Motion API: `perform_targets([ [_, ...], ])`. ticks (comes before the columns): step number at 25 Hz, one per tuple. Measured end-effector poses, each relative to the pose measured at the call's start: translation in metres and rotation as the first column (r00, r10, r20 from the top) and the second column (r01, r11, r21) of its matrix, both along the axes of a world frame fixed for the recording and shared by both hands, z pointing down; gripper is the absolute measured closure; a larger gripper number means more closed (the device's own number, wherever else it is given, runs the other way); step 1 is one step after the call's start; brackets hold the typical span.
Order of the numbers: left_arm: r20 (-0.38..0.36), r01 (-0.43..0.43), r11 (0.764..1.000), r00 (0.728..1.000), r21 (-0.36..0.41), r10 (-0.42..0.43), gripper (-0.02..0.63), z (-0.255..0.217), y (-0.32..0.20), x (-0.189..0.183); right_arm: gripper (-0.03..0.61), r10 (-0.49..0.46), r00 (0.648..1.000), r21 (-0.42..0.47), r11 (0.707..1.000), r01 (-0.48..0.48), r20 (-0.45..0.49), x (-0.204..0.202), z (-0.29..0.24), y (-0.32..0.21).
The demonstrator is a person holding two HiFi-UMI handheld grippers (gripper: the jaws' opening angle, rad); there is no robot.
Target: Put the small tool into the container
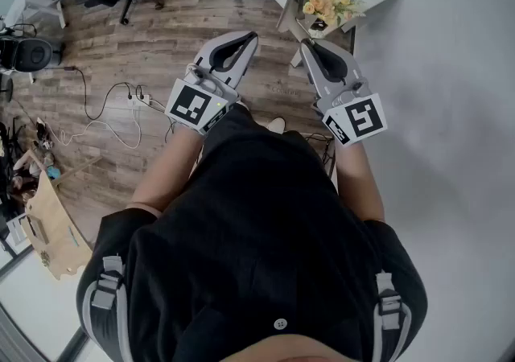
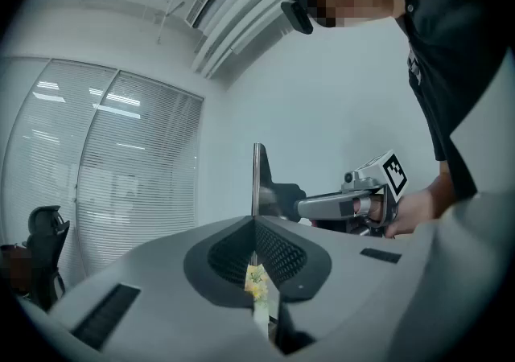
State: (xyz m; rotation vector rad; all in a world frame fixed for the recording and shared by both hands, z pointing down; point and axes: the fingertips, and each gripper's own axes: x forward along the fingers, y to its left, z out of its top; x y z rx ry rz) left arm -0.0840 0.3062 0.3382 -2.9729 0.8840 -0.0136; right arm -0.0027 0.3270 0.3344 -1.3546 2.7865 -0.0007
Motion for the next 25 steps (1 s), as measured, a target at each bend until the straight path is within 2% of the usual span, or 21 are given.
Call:
perform_targets([
  [7, -0.007, 0.005, 1.000, 1.000, 0.017, -0.005, 0.605, -0.005, 0.002, -0.002, 0.557, -0.001, 1.000, 0.007, 1.000, 0.001, 0.008, -0.002, -0.001, 0.000],
  [18, 0.004, 0.020, 1.000, 1.000, -0.003, -0.020, 0.606, -0.001, -0.005, -0.002, 0.557, -0.024, 0.999, -0.040, 0.999, 0.025, 0.029, -0.001, 0.007, -0.010],
  [23, 0.018, 0.046, 0.999, 0.999, -0.024, -0.045, 0.606, 0.001, -0.021, -0.015, 0.557, -0.027, 0.999, -0.056, 0.998, 0.029, 0.039, -0.010, 0.009, -0.026],
  [25, 0.003, 0.053, 0.998, 0.999, -0.037, -0.053, 0.604, -0.001, -0.031, -0.018, 0.557, -0.029, 0.999, -0.063, 0.998, 0.032, 0.044, -0.012, 0.008, -0.037],
])
